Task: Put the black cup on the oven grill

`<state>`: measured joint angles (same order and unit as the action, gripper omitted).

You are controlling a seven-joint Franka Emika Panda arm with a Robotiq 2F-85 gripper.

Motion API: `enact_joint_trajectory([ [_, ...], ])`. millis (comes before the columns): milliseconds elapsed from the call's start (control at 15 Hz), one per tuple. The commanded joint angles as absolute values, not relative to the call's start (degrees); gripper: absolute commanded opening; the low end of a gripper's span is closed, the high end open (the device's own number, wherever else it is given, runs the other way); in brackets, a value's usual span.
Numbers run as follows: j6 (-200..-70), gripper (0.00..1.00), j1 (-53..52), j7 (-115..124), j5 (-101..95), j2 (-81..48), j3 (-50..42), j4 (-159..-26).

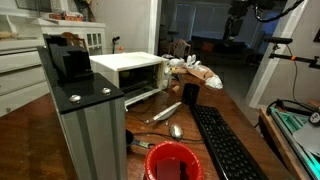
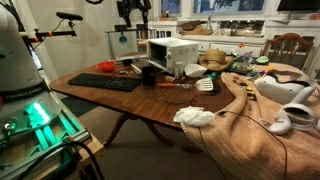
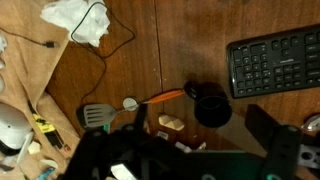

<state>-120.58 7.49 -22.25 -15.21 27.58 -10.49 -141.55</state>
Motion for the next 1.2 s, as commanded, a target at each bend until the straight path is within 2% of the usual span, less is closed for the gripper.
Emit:
enact_joint_trajectory([
  [0, -127.0, 1.0, 4.8, -33.2, -15.0, 24.6, -13.8, -142.9],
  [467, -136.7, 1.0, 2.9, -60.6, -10.7, 18.2, -20.2, -145.7],
  [667, -137.7, 1.0, -1.7, -73.6, -6.2, 15.8, -26.9, -146.3],
  [733, -136.1, 1.0, 3.8, -67.3, -7.9, 17.1, -20.6, -145.8],
  [1133, -136.7, 1.0, 2.4, -73.0, -5.9, 15.5, -22.7, -145.9],
])
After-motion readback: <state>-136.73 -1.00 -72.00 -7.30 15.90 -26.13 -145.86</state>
